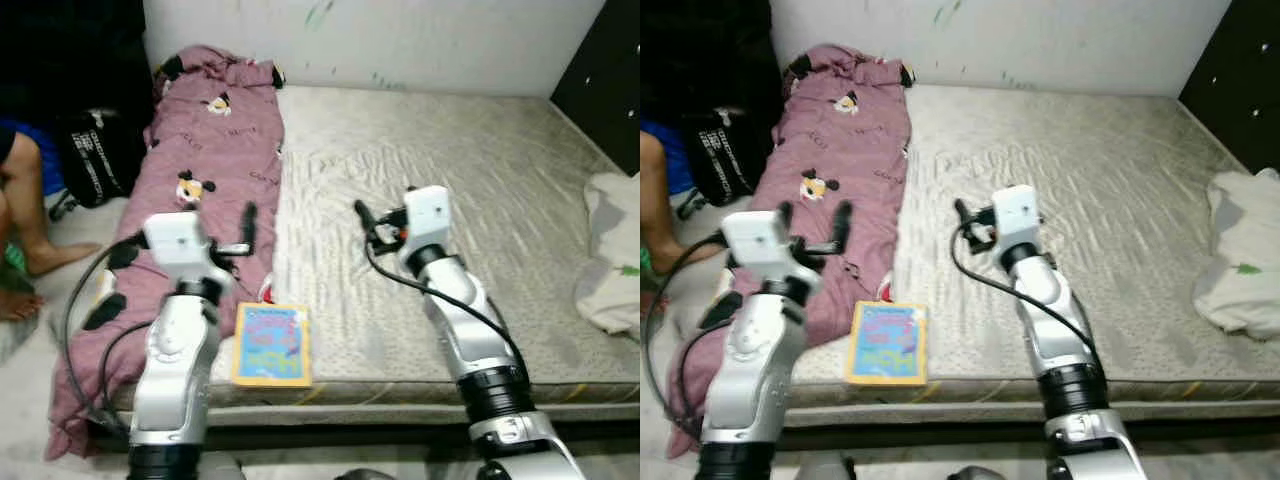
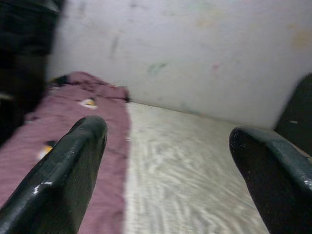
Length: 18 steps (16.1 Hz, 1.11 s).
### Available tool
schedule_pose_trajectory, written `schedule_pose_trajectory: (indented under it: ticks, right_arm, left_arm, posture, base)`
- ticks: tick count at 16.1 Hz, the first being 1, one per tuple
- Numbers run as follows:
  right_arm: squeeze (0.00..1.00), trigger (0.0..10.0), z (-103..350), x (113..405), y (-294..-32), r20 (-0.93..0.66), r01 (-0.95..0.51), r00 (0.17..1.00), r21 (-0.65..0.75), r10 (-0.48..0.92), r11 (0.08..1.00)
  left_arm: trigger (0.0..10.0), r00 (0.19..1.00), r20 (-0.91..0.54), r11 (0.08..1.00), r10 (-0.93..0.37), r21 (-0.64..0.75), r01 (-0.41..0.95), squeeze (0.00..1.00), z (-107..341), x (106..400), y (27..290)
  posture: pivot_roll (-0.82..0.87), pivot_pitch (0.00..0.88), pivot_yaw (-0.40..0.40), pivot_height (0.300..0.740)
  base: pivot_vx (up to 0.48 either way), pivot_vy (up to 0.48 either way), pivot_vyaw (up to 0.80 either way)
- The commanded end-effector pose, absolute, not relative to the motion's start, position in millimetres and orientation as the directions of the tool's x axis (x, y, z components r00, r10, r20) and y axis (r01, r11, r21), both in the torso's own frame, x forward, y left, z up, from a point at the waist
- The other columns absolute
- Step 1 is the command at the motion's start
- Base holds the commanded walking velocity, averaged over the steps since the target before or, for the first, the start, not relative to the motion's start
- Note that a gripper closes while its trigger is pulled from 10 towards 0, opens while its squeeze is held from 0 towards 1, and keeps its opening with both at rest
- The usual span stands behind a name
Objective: Clean up the room
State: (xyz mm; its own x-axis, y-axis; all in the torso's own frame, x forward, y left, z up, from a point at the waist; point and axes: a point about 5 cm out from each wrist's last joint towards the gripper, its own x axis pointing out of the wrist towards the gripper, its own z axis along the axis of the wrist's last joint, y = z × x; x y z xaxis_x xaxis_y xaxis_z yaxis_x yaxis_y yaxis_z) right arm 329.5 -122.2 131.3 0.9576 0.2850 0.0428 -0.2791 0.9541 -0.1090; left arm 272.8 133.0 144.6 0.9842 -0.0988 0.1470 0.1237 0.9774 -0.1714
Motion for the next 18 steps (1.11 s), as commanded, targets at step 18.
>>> schedule_pose_trajectory:
  ticks: [18]
  right_arm:
    - [0.0,10.0,133.0,331.4,-120.2,0.053,-0.281,0.956,-0.122,0.289,0.952]
  left_arm:
    - [10.0,0.982,0.163,0.977,-0.092,-0.177,0.121,0.0,146.0,274.8,134.8]
  posture:
    - [0.07,0.0,-0.085,0.74]
  base:
    - [0.0,-0.279,0.0]
